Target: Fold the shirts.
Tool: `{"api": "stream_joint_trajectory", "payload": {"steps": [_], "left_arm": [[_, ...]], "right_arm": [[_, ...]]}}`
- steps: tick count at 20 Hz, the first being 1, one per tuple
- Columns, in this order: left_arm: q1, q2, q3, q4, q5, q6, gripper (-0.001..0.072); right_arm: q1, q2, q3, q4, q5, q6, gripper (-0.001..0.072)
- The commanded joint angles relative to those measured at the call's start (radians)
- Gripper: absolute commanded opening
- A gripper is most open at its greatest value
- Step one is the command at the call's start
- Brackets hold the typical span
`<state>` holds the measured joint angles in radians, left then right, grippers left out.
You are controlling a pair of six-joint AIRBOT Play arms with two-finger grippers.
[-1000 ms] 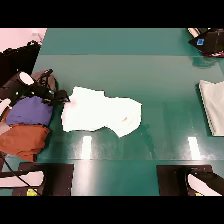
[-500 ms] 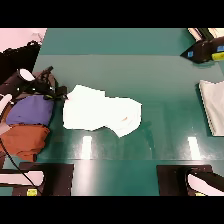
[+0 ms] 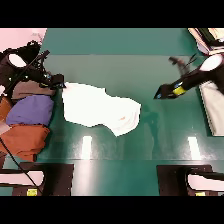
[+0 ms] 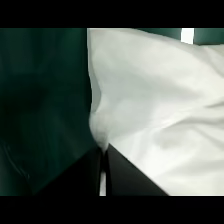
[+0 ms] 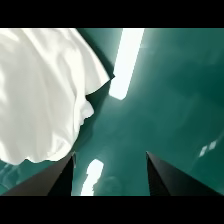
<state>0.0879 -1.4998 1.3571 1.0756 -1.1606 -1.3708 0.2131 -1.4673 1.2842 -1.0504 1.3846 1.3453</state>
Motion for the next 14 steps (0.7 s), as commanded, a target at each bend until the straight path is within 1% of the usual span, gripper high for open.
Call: {"api": "stream_joint_trajectory", "payload": {"steps": [1,4,6,7,8,9,10,12,14], "left_arm": [[0.001,0.000,0.011,0.000,-0.003,0.003,0.0026],[0.001,0.000,0.011,0.000,-0.002,0.003,0.0026],[0.001,0.000,0.011,-0.001,0.000,0.003,0.0026],[0.001,0.000,0.011,-0.003,0.000,0.003,0.0026],[0.001,0.000,0.011,-0.006,-0.001,0.002,0.0026],[0.001,0.000,0.011,-0.012,-0.003,0.002,0.0026],[0.001,0.001,0.011,-0.018,-0.006,0.002,0.0025],[0.001,0.030,0.011,-0.021,-0.008,0.002,0.0025],[0.001,0.109,0.024,-0.012,-0.001,0.003,0.0025]], "right_arm": [[0.055,-0.113,-0.106,0.135,-0.113,-0.046,0.0498],[0.120,-0.171,-0.106,0.142,-0.182,-0.048,0.0497],[0.149,-0.178,-0.107,0.142,-0.216,-0.049,0.0427],[0.160,-0.176,-0.106,0.143,-0.233,-0.053,0.0425],[0.168,-0.172,-0.107,0.142,-0.256,-0.054,0.0318],[0.176,-0.166,-0.107,0.142,-0.281,-0.058,0.0155],[0.179,-0.158,-0.107,0.141,-0.304,-0.067,0.0024],[0.169,-0.120,-0.106,0.134,-0.333,-0.072,0.0014],[0.129,-0.029,-0.106,0.133,-0.347,-0.072,0.0013]]}}
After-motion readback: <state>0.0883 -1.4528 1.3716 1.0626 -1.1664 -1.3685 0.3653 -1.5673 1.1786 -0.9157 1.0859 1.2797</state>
